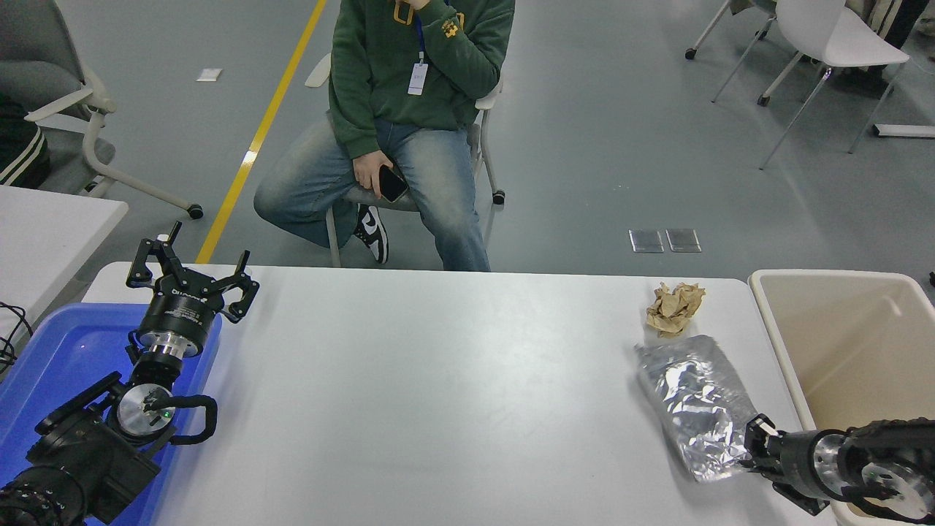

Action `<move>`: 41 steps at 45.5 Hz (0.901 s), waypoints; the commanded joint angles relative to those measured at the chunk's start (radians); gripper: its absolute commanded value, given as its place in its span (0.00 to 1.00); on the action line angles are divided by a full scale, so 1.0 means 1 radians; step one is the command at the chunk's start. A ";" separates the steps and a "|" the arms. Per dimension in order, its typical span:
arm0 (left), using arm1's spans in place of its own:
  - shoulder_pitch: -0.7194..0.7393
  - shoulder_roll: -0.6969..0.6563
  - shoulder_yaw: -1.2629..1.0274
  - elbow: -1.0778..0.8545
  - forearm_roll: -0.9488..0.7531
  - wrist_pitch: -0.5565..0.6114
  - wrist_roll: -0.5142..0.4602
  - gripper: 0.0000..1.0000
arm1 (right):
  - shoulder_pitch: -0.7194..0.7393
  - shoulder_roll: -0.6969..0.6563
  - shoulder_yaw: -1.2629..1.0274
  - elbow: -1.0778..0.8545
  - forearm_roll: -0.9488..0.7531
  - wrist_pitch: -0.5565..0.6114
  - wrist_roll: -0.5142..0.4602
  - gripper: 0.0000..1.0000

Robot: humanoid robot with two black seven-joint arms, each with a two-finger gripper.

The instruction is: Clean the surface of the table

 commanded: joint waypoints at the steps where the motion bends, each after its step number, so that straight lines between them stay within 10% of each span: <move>1: 0.000 0.000 0.000 0.000 0.000 0.000 0.000 1.00 | 0.010 -0.028 0.004 0.007 0.000 0.016 -0.001 0.00; 41: 0.000 0.000 0.000 0.000 0.000 0.000 0.000 1.00 | 0.321 -0.495 0.006 0.234 -0.175 0.249 -0.002 0.00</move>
